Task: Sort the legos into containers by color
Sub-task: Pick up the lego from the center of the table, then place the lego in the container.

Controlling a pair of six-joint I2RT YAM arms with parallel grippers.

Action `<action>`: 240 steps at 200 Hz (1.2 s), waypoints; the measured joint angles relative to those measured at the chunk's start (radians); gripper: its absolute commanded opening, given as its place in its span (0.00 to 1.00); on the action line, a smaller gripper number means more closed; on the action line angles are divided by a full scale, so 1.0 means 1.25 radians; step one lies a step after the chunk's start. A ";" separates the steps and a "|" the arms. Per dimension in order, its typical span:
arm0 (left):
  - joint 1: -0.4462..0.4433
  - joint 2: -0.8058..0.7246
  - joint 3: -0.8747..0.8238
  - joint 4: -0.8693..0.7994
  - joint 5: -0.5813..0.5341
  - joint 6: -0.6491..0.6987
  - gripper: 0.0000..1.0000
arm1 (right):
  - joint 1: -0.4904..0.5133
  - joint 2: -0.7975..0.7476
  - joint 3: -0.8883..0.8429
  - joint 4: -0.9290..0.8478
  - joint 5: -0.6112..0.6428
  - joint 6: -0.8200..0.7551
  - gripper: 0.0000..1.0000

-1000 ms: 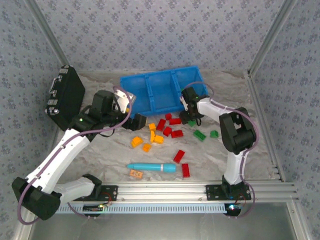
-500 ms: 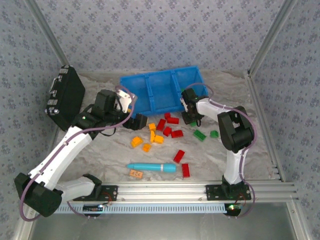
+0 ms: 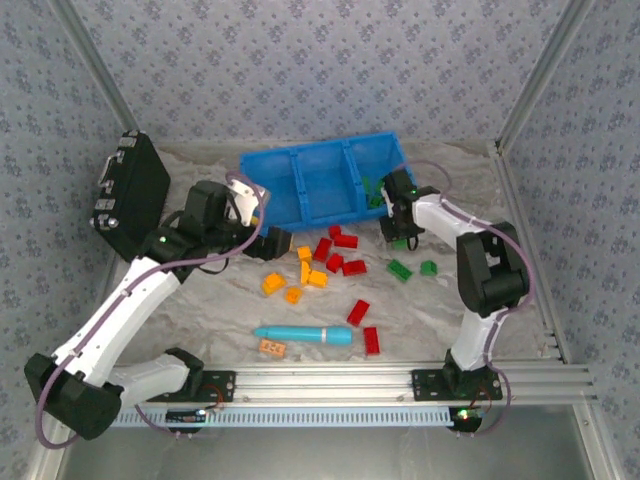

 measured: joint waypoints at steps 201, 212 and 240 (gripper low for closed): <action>0.000 0.037 -0.014 0.002 -0.091 -0.033 1.00 | -0.059 0.327 0.484 0.048 -0.073 0.017 0.41; 0.000 0.038 -0.014 0.002 -0.091 -0.033 1.00 | -0.059 0.327 0.484 0.045 -0.072 0.022 0.48; 0.000 0.039 -0.014 0.002 -0.085 -0.037 1.00 | -0.059 0.314 0.472 0.042 -0.066 0.020 0.60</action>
